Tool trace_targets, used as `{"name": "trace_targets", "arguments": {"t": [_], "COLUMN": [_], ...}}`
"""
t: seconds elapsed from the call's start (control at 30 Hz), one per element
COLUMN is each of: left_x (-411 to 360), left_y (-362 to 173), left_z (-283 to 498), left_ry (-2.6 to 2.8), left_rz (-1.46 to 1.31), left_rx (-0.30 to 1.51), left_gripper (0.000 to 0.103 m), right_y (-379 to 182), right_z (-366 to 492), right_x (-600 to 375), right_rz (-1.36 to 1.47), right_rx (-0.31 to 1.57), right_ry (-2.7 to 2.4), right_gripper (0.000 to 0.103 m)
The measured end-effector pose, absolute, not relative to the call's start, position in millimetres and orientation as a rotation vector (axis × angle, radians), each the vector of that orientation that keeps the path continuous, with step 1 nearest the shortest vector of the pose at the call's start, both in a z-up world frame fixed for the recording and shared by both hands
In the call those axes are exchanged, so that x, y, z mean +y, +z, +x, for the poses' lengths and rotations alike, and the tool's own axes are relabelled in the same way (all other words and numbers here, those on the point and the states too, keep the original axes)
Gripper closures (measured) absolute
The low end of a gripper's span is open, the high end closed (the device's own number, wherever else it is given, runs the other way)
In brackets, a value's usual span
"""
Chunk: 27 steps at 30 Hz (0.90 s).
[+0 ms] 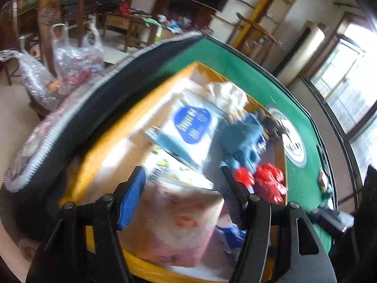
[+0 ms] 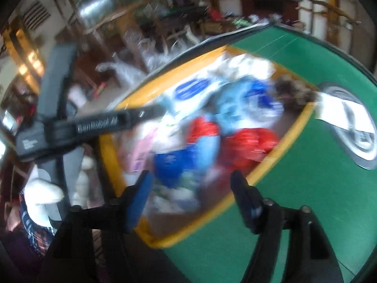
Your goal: Organize soft objects
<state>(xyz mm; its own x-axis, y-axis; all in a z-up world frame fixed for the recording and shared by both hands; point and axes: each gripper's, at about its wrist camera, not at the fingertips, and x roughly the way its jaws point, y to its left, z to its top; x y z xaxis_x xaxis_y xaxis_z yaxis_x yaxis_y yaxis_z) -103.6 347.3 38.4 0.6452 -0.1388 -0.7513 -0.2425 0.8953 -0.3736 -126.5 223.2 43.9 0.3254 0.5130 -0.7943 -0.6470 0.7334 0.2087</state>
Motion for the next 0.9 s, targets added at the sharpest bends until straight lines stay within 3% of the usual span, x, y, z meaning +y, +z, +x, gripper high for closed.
{"name": "trace_targets", "arguments": {"t": [0.3, 0.6, 0.9], "left_x": [321, 315, 239], "left_y": [51, 84, 105], "left_z": [-118, -137, -139], "left_ry": [-0.038, 0.064, -0.127], "left_rz": [-0.391, -0.348, -0.164], "left_rx": [0.908, 0.752, 0.697], "left_gripper": [0.040, 0.036, 0.031], "right_y": [53, 50, 59], "right_z": [-106, -110, -124], "right_x": [93, -48, -163], "right_rz": [0.018, 0.254, 0.386], "right_rx": [0.956, 0.928, 0.836], "right_ry": [0.529, 0.299, 0.064], "right_gripper": [0.037, 0.037, 0.036]}}
